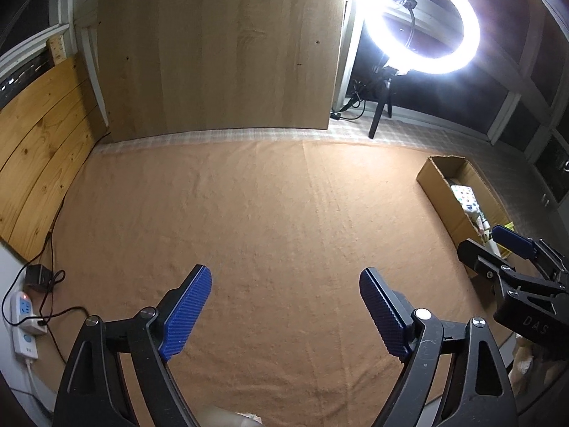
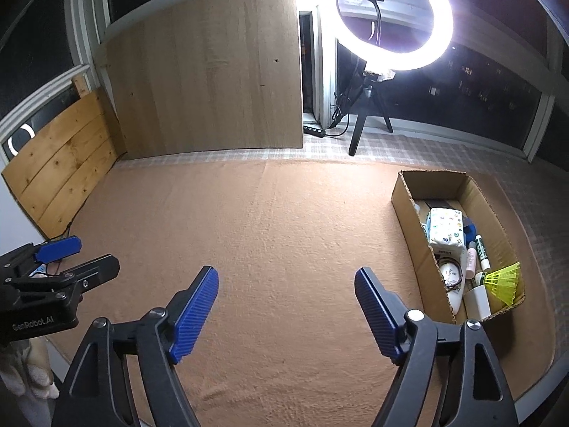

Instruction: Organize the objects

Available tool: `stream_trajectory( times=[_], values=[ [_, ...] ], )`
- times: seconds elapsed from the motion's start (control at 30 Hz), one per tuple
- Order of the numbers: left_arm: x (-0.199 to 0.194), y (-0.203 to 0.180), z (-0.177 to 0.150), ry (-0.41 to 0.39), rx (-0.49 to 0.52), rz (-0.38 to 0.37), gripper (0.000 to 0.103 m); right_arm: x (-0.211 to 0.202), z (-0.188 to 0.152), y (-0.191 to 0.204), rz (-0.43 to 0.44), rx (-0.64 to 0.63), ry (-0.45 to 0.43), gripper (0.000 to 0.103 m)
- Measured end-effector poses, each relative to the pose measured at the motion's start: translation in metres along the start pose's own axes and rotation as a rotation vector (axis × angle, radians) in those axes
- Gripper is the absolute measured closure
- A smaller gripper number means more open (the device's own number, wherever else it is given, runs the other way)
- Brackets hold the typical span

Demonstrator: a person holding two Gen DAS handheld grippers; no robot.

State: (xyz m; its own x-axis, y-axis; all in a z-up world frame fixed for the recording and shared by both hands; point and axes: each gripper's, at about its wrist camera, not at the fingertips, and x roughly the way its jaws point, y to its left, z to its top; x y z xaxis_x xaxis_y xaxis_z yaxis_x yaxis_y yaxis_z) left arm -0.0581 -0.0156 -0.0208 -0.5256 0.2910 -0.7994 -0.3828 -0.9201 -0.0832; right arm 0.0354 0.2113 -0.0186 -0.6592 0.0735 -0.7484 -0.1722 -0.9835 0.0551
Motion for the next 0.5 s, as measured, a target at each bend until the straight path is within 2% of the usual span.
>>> stream_trajectory(
  times=[0.5],
  values=[
    [0.011, 0.013, -0.003, 0.019, -0.02, 0.017, 0.014, 0.008, 0.002, 0.011, -0.01, -0.024, -0.005, 0.024]
  ],
)
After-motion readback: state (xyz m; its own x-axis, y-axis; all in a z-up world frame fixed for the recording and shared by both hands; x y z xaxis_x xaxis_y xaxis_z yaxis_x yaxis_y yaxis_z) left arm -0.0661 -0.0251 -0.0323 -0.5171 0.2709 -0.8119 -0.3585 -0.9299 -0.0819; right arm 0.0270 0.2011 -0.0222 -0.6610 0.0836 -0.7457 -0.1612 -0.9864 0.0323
